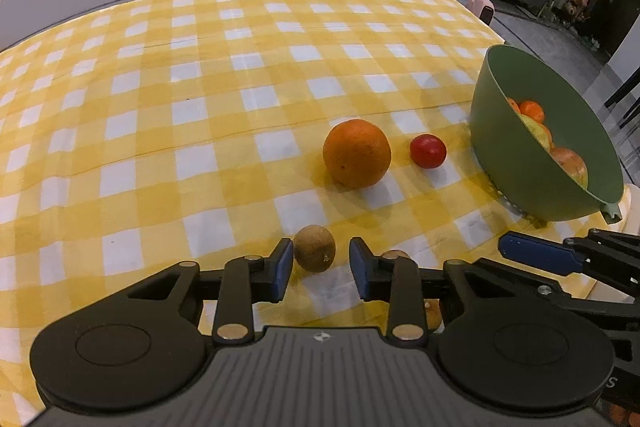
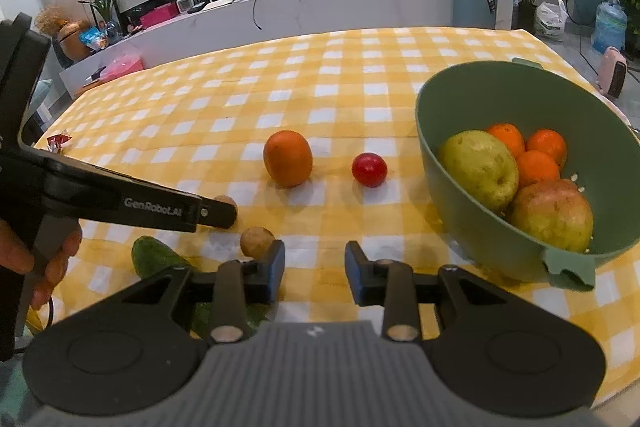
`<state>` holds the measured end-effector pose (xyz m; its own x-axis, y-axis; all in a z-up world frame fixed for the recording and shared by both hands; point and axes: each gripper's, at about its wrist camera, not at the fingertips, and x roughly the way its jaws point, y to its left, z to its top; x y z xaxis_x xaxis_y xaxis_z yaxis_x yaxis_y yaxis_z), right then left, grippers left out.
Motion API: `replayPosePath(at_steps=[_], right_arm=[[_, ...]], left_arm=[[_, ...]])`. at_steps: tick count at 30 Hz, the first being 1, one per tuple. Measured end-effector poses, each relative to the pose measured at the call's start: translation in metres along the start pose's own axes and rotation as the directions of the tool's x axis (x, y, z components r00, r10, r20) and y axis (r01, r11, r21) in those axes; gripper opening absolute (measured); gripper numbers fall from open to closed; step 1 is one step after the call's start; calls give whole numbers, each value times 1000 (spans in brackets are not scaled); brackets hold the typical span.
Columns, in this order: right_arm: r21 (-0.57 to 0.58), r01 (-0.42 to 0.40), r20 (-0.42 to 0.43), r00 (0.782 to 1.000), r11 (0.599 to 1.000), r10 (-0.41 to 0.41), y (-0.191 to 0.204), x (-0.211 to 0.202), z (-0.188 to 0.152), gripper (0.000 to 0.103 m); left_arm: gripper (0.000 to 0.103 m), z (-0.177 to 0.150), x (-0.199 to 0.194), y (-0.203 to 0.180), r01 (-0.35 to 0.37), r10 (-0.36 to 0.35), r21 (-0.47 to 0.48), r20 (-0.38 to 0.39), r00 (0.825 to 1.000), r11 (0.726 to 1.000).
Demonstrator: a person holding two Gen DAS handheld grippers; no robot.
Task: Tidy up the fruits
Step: 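Grasp a brown kiwi with the left gripper while the right gripper grasps an orange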
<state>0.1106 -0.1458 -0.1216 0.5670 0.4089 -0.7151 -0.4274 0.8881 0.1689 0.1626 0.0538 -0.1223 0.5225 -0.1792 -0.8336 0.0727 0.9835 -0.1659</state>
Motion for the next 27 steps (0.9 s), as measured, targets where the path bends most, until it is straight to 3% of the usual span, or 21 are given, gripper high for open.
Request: replayPosePath(at_steps=[6,18,20,22,27], right_arm=[[-36,3,9,1000,999,-2,5,10,7,30],[-152,19,36,999,988,-14,24,44,32,30],[-170,17,40,999,985,-10,27,51,37,32],[-187,25,43,999,982,-17,30,60,43,42],[-220,20,44,999,975,-10,32,77,53,44]], left_arm=[[28,0,2,5,-18,18,-11,4,1000,1000],[27,0,-10,21,21,-15,-61,88,996,998],[27,1,-14,26,30,-22,-78,101,995,997],[27,2,-16,30,36,-26,-94,110,994,995],[27,2,-16,37,46,-33,-115,117,993,992]])
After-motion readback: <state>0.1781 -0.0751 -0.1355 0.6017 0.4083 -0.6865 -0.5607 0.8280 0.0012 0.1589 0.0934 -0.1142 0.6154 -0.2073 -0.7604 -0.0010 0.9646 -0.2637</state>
